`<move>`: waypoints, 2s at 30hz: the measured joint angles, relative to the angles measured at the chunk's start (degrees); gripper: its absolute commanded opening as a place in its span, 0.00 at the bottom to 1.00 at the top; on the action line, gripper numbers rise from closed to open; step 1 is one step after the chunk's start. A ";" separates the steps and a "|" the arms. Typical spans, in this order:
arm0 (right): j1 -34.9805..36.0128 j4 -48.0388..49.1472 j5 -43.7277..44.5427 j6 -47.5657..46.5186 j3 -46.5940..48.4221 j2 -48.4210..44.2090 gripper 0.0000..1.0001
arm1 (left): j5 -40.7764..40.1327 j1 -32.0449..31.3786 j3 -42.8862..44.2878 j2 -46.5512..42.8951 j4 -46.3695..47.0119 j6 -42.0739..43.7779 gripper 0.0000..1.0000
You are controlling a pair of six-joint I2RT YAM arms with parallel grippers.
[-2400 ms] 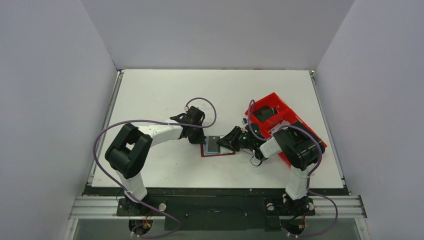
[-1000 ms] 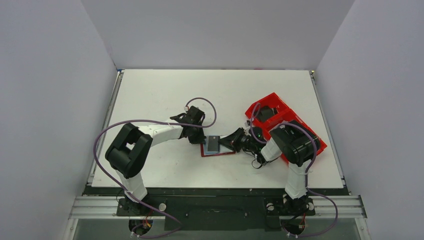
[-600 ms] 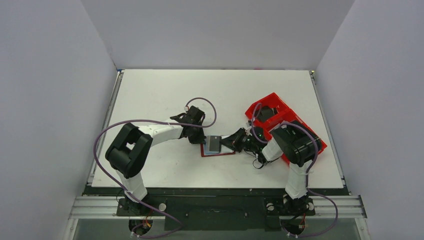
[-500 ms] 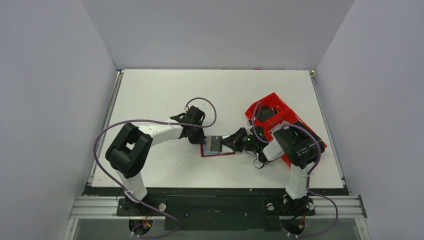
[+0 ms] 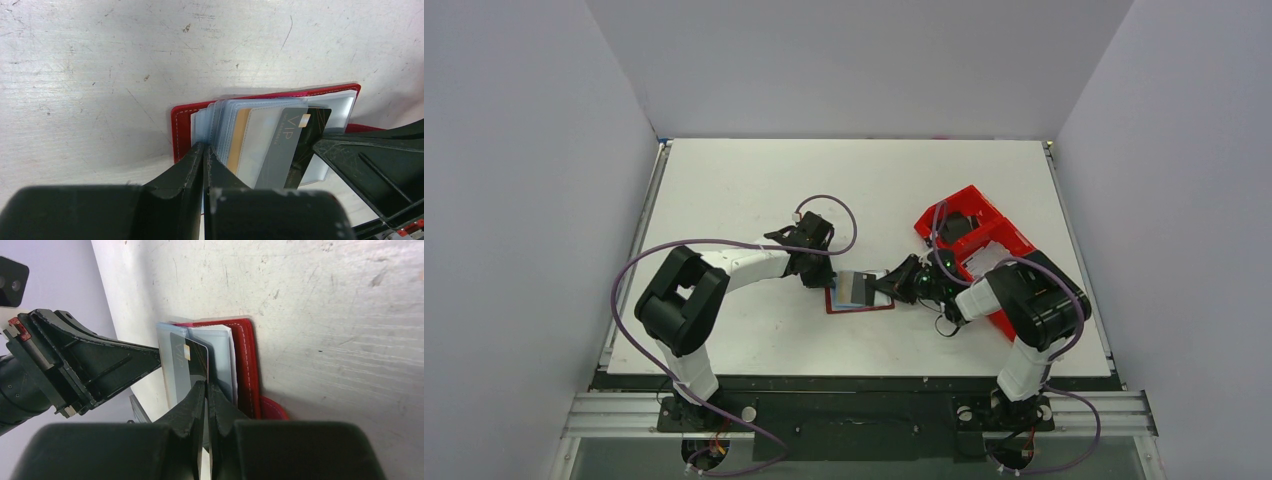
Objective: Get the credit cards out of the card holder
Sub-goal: Remove the credit card from the card holder, then place the credit card in the storage box.
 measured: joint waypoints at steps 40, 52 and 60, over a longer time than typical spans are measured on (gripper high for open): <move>-4.02 -21.33 0.92 -8.85 3.08 -11.58 0.00 | 0.98 0.26 -0.68 -0.59 1.01 1.44 0.12; -4.02 -25.70 0.85 -10.19 4.76 -14.95 0.00 | -0.39 1.05 1.99 -0.68 -5.84 4.07 0.25; -4.04 -27.36 0.66 -10.12 5.40 -17.05 0.00 | 0.26 1.51 2.56 -3.50 -8.48 5.09 0.39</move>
